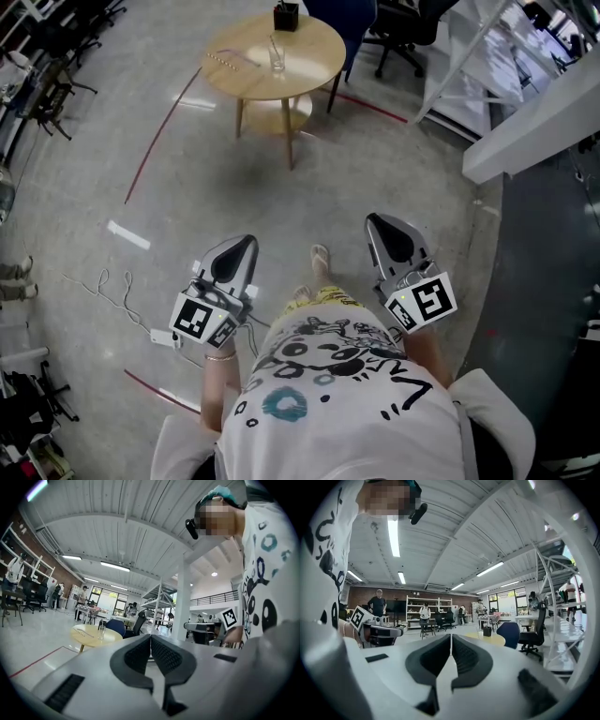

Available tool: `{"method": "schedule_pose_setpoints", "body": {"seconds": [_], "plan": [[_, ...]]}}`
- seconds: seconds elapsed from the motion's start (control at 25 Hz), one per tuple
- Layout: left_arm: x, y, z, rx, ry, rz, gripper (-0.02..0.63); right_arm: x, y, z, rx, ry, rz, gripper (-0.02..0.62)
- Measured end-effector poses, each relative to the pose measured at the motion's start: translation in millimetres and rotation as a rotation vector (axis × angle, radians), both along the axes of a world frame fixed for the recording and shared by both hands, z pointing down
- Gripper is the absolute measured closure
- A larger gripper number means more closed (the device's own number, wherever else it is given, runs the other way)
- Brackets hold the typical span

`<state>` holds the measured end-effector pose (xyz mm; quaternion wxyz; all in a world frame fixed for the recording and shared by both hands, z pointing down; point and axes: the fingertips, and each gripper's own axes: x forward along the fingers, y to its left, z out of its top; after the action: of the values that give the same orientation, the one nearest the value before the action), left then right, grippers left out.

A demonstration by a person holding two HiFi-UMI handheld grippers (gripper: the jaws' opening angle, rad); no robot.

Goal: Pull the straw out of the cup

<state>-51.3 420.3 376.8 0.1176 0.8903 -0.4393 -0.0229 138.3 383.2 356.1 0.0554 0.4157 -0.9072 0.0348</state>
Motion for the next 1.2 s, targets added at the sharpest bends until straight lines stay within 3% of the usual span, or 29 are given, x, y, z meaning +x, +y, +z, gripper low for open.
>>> {"method": "schedule_pose_setpoints", "body": {"seconds": [0.36,0.88,1.2], "plan": [[-3.1,-45.6,5.8,-0.015,0.005,-0.026,0.589,-16.5,-54.7,3.4,0.003,-0.004,-0.069,0.568],[-0.5,-187.9,3.5,0.002,-0.008,-0.094,0.589,-10.5,-200.7,6.6,-0.001,-0.007,-0.123,0.568],[4.4,-248.6,8.1,0.002,-0.028,-0.136,0.589,-1.0,-258.3,17.4,-0.013,0.005,-0.154,0.568]]}}
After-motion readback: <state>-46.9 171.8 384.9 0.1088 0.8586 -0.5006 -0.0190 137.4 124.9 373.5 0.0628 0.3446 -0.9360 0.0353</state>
